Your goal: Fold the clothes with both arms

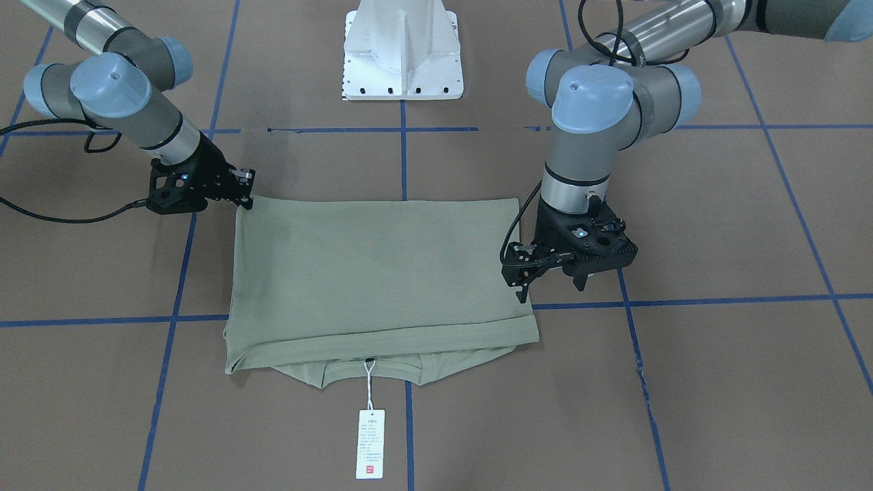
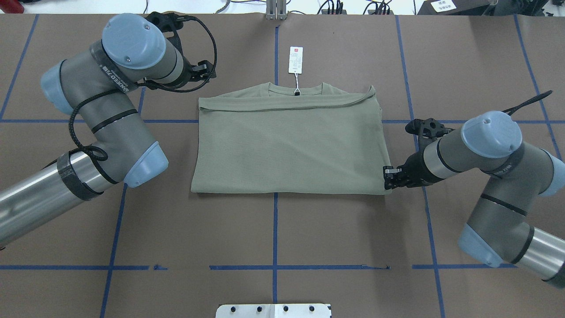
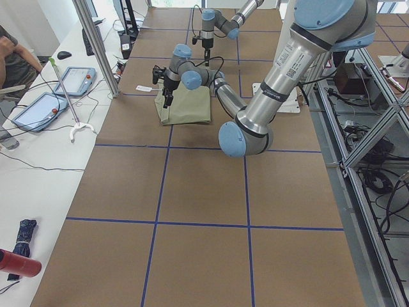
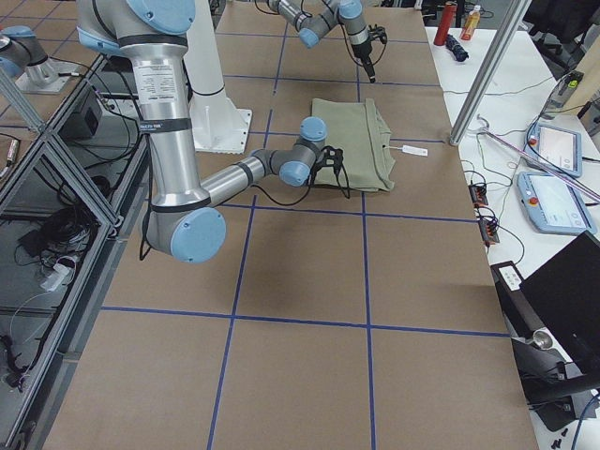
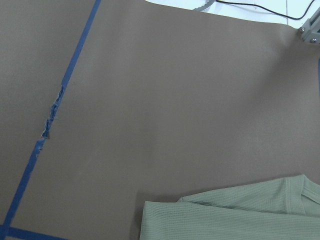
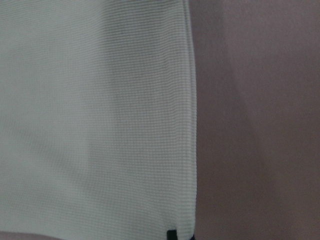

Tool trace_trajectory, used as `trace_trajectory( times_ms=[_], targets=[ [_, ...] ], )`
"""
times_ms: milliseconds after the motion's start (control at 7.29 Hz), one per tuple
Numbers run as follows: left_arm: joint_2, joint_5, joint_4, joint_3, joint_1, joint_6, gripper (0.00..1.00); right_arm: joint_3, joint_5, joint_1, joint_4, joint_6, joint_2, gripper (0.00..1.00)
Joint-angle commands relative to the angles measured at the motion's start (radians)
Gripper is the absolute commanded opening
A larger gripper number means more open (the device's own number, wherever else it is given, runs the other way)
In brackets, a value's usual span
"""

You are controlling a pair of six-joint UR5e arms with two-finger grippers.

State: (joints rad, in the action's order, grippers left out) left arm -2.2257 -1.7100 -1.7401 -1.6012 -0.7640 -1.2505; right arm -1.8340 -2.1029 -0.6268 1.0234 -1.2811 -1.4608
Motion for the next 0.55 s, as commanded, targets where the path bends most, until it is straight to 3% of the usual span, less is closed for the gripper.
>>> trace_trajectory(
  times_ms=[0, 412],
  targets=[
    [0.001, 0.003, 0.001, -0.009, 0.0, -0.012, 1.0, -0.188, -0.025, 0.108, -0.002, -0.021, -0.172, 0.0],
    [0.001, 0.01, 0.002, -0.025, 0.003, -0.027, 1.0, -0.295, -0.096, 0.33, -0.005, -0.087, -0.321, 0.0]
  ],
)
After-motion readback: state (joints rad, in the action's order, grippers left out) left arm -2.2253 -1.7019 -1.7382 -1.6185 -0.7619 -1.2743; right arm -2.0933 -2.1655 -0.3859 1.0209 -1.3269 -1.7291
